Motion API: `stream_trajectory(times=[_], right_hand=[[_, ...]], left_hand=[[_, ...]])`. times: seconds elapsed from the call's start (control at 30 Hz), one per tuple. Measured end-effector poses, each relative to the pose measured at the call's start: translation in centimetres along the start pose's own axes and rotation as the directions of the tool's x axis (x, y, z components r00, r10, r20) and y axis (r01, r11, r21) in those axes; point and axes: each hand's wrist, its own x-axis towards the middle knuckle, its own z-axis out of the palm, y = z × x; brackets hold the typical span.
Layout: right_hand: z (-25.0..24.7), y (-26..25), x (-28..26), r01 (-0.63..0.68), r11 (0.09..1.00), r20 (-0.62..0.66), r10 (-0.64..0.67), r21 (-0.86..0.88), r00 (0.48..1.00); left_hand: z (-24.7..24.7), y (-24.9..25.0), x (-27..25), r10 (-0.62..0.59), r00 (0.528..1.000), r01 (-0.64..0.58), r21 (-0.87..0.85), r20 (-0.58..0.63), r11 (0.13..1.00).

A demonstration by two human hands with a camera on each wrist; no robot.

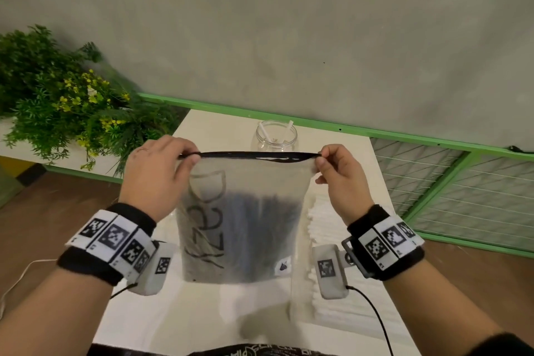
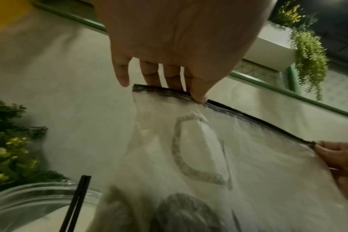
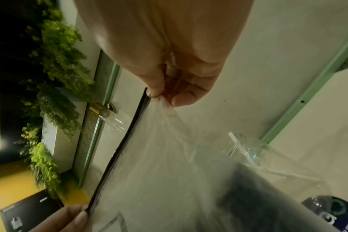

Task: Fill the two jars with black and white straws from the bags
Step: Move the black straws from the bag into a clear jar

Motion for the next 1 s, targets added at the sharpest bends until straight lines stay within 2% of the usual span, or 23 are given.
stream_trajectory(times=[0.17,0.47,0.5,0.57,0.63,0.67,0.8,1.0], right_hand=[[0.9,0.5,0.8,0.008,1.000,-0.029,-0.009,-0.031,1.000],[1.1,0.6,1.4,-0.035,0.991,-0.041,0.041,0.128,0.998],[1.2,0.5,1.3,-0.034,0.991,-0.028,0.038,0.130,0.999],[1.4,0.1,1.0,-0.022,0.991,0.008,0.021,0.131,1.000],[1.7,-0.3,0.7,-0.001,0.991,0.045,-0.005,0.133,0.999],[1.8,-0.5,0.6,0.009,0.991,0.059,-0.017,0.136,0.998],[1.4,-1.2,0.3,0.027,0.986,0.096,-0.043,0.162,0.994],[0.5,-1.3,-0.1,0.012,0.991,0.154,-0.033,0.132,0.987]], left_hand=[[0.0,-1.1,-0.1,-0.090,0.996,0.091,0.068,-0.024,0.994],[-0.3,-1.3,0.1,-0.252,0.967,0.253,0.026,-0.026,0.967],[-0.4,-0.6,0.2,-0.227,0.973,0.229,0.040,-0.040,0.973],[-0.2,1.7,0.3,-0.095,0.995,0.096,0.055,-0.029,0.994],[0.5,4.1,0.7,0.052,0.998,-0.055,0.071,0.046,0.996],[0.9,4.9,0.9,0.087,0.994,-0.091,0.063,0.072,0.994],[1.5,5.0,1.7,0.074,0.996,-0.070,-0.076,0.055,0.995],[1.3,3.7,2.3,0.033,0.981,-0.047,0.069,0.190,0.997]])
